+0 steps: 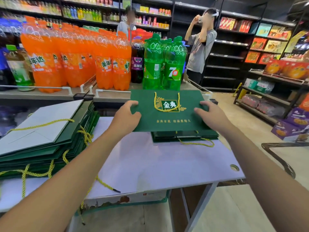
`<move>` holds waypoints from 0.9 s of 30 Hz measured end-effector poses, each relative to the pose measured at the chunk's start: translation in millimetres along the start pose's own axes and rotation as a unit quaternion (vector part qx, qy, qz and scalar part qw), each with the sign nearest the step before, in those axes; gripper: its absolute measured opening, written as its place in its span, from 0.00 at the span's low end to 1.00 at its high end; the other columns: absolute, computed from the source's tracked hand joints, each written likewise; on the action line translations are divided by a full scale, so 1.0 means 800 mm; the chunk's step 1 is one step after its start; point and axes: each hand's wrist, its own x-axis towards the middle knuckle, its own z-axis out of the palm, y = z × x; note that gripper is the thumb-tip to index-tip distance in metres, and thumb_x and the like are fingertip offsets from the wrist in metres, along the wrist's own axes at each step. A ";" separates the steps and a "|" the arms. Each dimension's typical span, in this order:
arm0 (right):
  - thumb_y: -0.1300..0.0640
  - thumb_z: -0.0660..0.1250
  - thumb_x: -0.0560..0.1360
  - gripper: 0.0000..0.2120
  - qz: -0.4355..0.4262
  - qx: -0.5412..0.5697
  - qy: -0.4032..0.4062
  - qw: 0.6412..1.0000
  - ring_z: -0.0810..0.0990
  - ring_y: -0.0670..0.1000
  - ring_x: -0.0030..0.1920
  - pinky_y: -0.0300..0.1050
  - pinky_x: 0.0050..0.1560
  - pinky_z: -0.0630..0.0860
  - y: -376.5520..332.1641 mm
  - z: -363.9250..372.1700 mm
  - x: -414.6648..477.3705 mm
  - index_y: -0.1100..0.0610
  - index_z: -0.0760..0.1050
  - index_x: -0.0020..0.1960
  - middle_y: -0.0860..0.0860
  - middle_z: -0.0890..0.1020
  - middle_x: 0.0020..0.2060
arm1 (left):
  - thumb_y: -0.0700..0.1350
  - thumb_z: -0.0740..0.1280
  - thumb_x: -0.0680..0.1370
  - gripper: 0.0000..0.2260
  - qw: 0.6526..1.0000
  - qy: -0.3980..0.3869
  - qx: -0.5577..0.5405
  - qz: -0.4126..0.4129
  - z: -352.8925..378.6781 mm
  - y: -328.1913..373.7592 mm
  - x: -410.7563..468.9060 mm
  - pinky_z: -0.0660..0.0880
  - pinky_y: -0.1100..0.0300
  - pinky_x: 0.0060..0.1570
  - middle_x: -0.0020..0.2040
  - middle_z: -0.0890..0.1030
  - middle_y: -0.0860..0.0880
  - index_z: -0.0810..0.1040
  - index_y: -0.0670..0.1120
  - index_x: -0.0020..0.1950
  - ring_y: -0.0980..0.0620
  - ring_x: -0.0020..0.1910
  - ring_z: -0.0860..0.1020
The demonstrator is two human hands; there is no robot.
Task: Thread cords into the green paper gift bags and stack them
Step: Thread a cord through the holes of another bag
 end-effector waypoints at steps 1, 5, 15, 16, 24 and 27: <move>0.43 0.67 0.81 0.28 0.009 -0.006 -0.008 1.000 0.75 0.55 0.68 0.49 0.65 0.72 0.007 -0.003 0.016 0.53 0.69 0.77 0.52 0.74 0.73 | 0.42 0.63 0.83 0.19 1.000 -0.008 -0.011 -0.006 0.013 0.002 0.013 0.74 0.58 0.48 0.65 0.77 0.49 0.71 0.52 0.74 0.50 0.55 0.77; 0.42 0.66 0.81 0.29 0.028 -0.050 -0.036 0.998 0.74 0.57 0.69 0.46 0.60 0.69 0.045 -0.001 0.064 0.55 0.70 0.77 0.54 0.74 0.73 | 0.42 0.64 0.82 0.20 0.999 -0.045 -0.003 -0.010 0.068 -0.002 0.050 0.74 0.58 0.48 0.63 0.77 0.49 0.70 0.50 0.75 0.51 0.53 0.77; 0.50 0.66 0.83 0.21 0.077 -0.084 -0.067 0.991 0.76 0.59 0.67 0.44 0.55 0.67 0.128 0.046 0.106 0.60 0.74 0.72 0.58 0.78 0.68 | 0.46 0.64 0.81 0.22 0.985 -0.115 0.124 -0.014 0.166 -0.057 0.075 0.70 0.50 0.70 0.75 0.72 0.50 0.69 0.48 0.76 0.48 0.72 0.70; 0.50 0.66 0.83 0.22 0.078 -0.090 -0.071 0.990 0.76 0.60 0.66 0.44 0.54 0.67 0.133 0.050 0.107 0.60 0.73 0.72 0.58 0.78 0.68 | 0.47 0.63 0.82 0.22 0.984 -0.107 0.144 -0.010 0.169 -0.059 0.074 0.70 0.48 0.69 0.74 0.72 0.49 0.69 0.48 0.76 0.48 0.72 0.70; 0.40 0.63 0.81 0.29 0.033 -0.191 -0.056 0.980 0.70 0.61 0.72 0.57 0.67 0.71 0.144 0.062 0.105 0.55 0.70 0.76 0.56 0.73 0.72 | 0.52 0.60 0.82 0.23 0.971 -0.106 0.215 0.009 0.165 -0.061 0.064 0.70 0.46 0.70 0.78 0.68 0.49 0.68 0.51 0.77 0.47 0.76 0.65; 0.42 0.63 0.81 0.29 -0.017 -0.193 -0.034 0.980 0.64 0.59 0.77 0.58 0.72 0.66 0.120 0.069 0.086 0.54 0.69 0.77 0.55 0.67 0.77 | 0.51 0.61 0.82 0.23 0.964 -0.106 0.242 0.033 0.142 -0.050 0.055 0.66 0.46 0.74 0.82 0.62 0.47 0.67 0.51 0.77 0.46 0.80 0.60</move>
